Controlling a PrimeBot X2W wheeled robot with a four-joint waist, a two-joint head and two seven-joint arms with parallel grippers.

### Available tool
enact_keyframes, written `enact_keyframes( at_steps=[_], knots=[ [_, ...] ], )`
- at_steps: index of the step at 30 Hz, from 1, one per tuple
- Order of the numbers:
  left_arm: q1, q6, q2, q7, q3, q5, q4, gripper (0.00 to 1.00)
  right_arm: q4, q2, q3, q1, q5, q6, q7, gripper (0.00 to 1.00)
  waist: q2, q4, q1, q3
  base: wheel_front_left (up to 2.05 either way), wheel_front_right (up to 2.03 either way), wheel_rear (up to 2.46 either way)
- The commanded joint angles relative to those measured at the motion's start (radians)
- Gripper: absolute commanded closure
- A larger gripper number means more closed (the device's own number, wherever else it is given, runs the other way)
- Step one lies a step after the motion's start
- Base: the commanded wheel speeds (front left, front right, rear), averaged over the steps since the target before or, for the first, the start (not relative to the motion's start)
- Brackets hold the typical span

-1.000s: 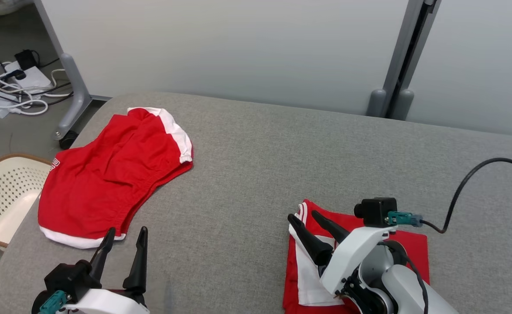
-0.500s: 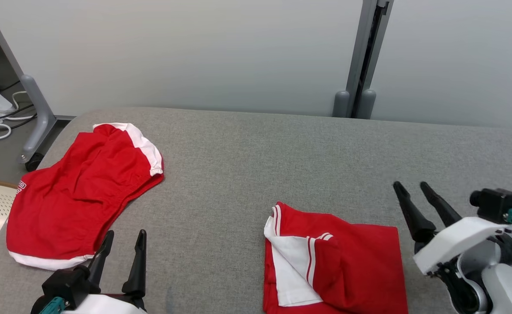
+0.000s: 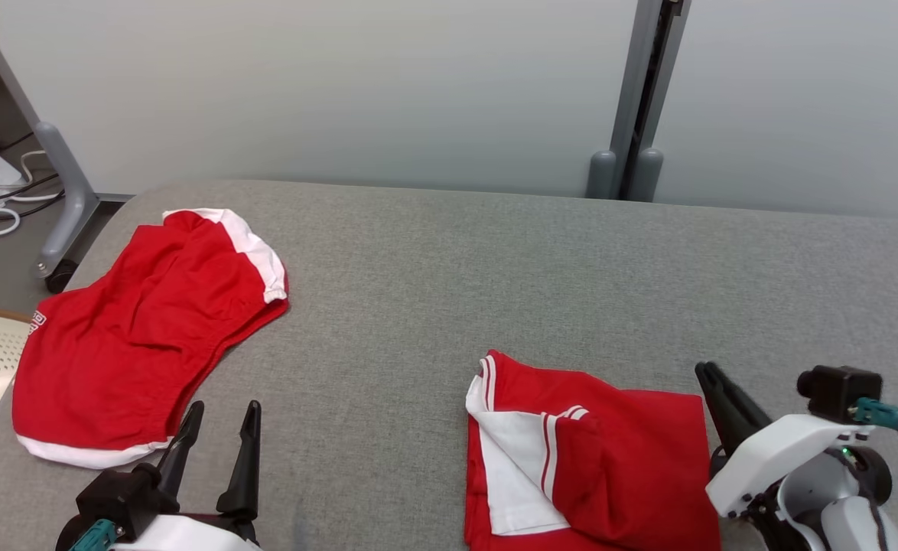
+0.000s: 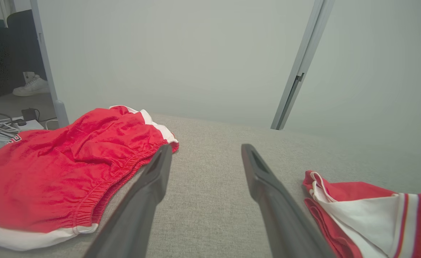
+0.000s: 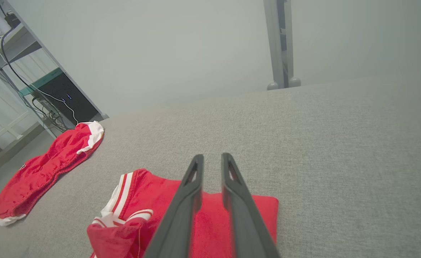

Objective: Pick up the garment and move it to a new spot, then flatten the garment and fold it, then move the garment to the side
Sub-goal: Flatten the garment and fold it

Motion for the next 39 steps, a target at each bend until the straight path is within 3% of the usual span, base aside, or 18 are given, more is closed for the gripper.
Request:
enact_keyframes(
  at_steps=[1,11,18,30,34,39],
  knots=[
    [-0.019,0.000,0.005,-0.003,0.002,0.001,0.003,0.00,0.027,-0.001,0.010,0.001,-0.011,0.001,0.010,1.00,-0.0001,0.009,0.0000,0.004,0.00,0.00,0.00],
    [-0.030,-0.007,0.007,-0.002,-0.008,-0.005,0.016,0.00,0.278,0.041,0.071,-0.075,-0.048,0.001,0.030,1.00,-0.0001,0.062,0.0000,0.017,0.00,0.00,0.00],
    [-0.035,-0.004,0.010,-0.001,-0.013,-0.004,0.021,0.00,0.366,0.058,0.194,-0.103,0.001,0.001,0.015,1.00,-0.0001,0.096,0.0000,0.019,0.00,0.00,0.00],
    [-0.019,0.004,0.013,-0.001,-0.016,-0.011,0.026,0.00,0.284,0.056,0.552,-0.063,0.169,0.001,0.041,1.00,-0.0001,0.098,0.0000,0.007,0.00,0.00,0.00],
    [-0.013,0.010,0.015,-0.001,-0.018,-0.012,0.023,0.00,0.259,0.056,0.585,-0.075,0.187,0.001,0.021,1.00,-0.0001,0.076,0.0000,-0.002,0.00,0.00,0.00],
    [-0.003,0.013,0.017,-0.002,-0.015,-0.014,0.015,0.00,0.233,0.032,0.543,-0.095,0.161,0.001,-0.015,1.00,-0.0001,0.041,0.0000,-0.011,0.00,0.00,0.00]
  ],
)
